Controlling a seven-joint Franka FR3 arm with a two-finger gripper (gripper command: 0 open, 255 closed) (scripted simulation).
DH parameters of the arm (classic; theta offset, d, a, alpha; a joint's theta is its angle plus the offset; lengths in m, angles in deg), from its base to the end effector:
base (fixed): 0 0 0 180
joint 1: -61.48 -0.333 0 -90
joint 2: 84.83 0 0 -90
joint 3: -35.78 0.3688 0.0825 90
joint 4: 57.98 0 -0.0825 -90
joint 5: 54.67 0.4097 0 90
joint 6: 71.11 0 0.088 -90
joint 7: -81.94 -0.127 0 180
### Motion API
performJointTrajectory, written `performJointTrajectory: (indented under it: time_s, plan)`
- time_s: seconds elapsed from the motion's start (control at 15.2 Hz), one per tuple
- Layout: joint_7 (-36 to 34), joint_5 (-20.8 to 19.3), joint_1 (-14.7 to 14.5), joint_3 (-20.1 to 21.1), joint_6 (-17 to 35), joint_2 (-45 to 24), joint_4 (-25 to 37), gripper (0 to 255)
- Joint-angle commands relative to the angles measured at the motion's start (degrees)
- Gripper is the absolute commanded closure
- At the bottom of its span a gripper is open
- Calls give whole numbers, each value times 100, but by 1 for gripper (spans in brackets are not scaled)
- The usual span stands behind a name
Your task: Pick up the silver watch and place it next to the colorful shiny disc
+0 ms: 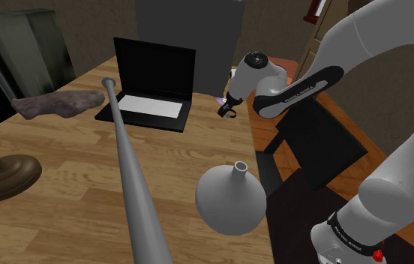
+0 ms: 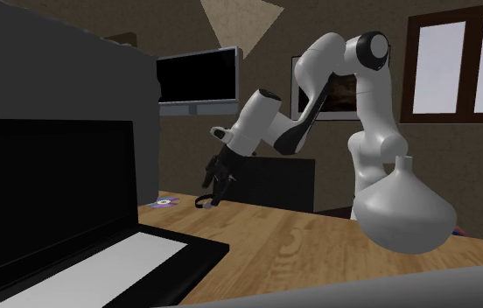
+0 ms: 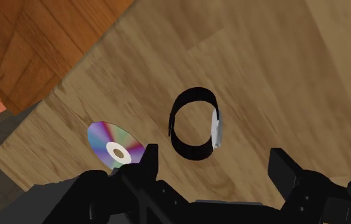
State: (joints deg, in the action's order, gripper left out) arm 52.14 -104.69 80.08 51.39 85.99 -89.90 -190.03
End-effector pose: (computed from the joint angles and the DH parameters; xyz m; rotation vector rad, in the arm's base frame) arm 0.5722 -0.0067 0.3544 2.7135 0.2416 0.5926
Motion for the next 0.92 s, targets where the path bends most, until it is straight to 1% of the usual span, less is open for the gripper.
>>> performJointTrajectory:
  time_s: [0.0, 0.07, 0.26, 0.33, 0.86]
  plan:
    - [0, 0, 0, 0, 0, 0, 0, 0]
    - [0, 0, 0, 0, 0, 0, 0, 0]
    - [567, 786, -39, 154, -239, 656, -297, 0]
    - [713, 989, -73, 173, -315, 825, -360, 0]
    - [712, 988, -87, 159, -316, 825, -360, 0]
